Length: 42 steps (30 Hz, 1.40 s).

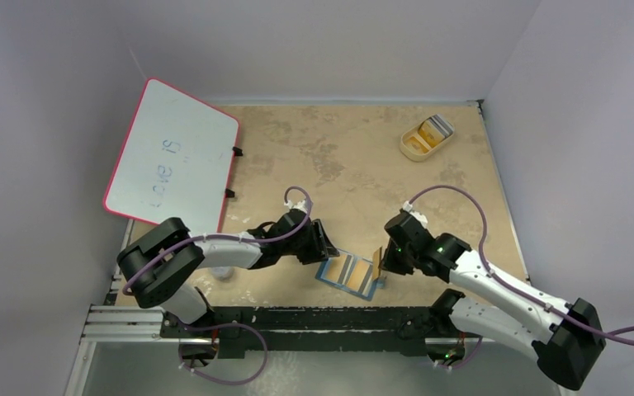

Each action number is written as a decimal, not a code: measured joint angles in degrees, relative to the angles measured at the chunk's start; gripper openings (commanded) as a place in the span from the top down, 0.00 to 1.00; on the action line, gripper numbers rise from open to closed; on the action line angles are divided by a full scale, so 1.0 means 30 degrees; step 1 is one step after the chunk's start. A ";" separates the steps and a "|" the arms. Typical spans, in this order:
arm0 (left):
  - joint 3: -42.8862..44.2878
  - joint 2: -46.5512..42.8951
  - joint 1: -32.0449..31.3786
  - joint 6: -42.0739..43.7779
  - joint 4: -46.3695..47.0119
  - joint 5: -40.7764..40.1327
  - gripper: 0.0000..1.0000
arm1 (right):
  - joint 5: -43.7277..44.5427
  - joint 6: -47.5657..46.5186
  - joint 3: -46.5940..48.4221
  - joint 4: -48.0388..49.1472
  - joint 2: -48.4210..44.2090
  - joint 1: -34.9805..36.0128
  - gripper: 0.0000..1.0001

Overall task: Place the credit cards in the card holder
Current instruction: Turn over the card slot in the card holder.

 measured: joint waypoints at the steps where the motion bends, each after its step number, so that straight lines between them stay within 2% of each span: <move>1: 0.0000 0.0036 0.0000 0.0000 0.0000 0.0000 0.58 | 0.0138 0.0036 -0.0015 0.0095 -0.0066 0.0000 1.00; 10: -0.0321 0.0117 0.0000 -0.0488 0.1399 0.0852 0.58 | 0.0328 0.0736 -0.1472 0.0816 -0.1683 0.0000 1.00; 16: -0.0860 0.0962 -0.0080 -0.1472 0.3876 0.2018 0.62 | 0.0437 0.0860 -0.1632 0.2069 -0.1035 0.0000 1.00; 25: -0.0954 0.1020 -0.0255 -0.2215 0.5858 0.2783 0.69 | 0.0415 0.0867 -0.2069 0.3213 -0.1056 0.0000 1.00; 32: -0.0954 0.1297 -0.0342 -0.2200 0.6149 0.2783 0.71 | 0.0415 0.0860 -0.2091 0.3402 -0.1056 0.0000 1.00; 42: -0.0270 0.1676 -0.0896 -0.1443 0.4153 0.2171 0.61 | 0.0444 0.0867 -0.2135 0.3155 -0.1683 0.0000 1.00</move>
